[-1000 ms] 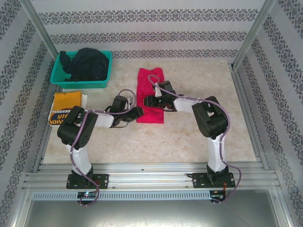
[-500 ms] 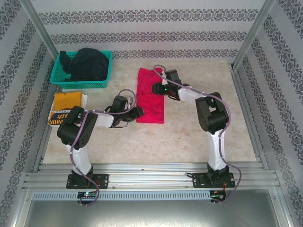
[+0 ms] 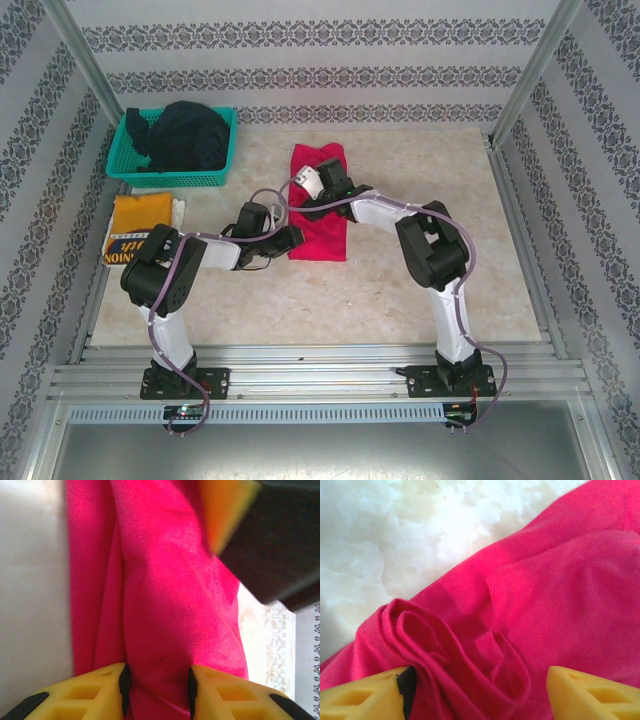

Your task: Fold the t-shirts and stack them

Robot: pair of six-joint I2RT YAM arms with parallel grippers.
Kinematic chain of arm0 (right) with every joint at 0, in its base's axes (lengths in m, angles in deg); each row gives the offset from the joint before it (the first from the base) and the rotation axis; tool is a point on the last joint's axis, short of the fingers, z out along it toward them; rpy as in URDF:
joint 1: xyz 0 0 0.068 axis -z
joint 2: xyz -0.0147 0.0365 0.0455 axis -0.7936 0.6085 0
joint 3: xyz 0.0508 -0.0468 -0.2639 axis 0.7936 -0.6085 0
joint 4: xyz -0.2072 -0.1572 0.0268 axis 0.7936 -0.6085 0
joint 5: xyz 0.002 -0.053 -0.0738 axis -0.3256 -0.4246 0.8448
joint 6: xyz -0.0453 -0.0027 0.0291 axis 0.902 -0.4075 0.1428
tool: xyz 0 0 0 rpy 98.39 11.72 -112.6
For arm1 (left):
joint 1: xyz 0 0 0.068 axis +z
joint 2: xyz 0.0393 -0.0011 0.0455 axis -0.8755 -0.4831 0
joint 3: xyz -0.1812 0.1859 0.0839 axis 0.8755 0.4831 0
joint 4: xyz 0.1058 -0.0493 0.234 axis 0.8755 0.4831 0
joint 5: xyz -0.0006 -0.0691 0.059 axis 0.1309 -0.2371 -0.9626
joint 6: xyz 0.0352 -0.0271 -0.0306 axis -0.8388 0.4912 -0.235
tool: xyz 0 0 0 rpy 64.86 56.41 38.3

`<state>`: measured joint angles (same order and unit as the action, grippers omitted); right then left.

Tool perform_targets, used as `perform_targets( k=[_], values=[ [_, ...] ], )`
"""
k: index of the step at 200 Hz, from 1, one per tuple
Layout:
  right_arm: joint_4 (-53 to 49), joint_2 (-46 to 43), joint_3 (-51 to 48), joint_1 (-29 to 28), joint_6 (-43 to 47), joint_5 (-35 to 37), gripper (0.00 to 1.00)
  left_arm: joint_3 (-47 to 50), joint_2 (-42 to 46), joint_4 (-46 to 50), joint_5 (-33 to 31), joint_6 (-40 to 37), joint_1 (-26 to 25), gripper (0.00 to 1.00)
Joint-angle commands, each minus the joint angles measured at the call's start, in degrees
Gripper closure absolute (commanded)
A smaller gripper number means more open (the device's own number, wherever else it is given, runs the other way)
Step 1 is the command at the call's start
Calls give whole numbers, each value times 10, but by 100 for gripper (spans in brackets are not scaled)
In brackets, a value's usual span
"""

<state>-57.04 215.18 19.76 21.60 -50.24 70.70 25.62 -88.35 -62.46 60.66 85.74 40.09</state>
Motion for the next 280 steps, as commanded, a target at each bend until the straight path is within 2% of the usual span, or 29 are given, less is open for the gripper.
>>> perform_targets(
  k=[1,24,46,67,99,163,207,242,280],
  values=[
    [-63,40,63,8,45,60,33,17,6,39,-6,-8,-5,62],
    [-118,75,130,20,24,71,37,23,12,30,-3,-3,-4,62],
    [-175,101,183,27,27,39,40,30,26,20,-5,0,-6,61],
    [-213,107,198,24,47,-9,44,40,56,15,-17,-3,-6,54],
    [-270,101,196,24,38,-51,47,55,130,55,-68,-29,-1,53],
    [-245,0,25,3,-53,-84,48,81,220,155,-82,-80,86,51],
    [-186,-71,-100,-6,-114,-125,45,57,218,191,-79,-112,101,51],
    [-128,-152,-145,-6,-87,-99,38,39,177,156,-34,-92,101,49],
    [-92,-263,-235,-14,-29,-102,33,-20,126,197,35,-57,102,35]
  ],
)
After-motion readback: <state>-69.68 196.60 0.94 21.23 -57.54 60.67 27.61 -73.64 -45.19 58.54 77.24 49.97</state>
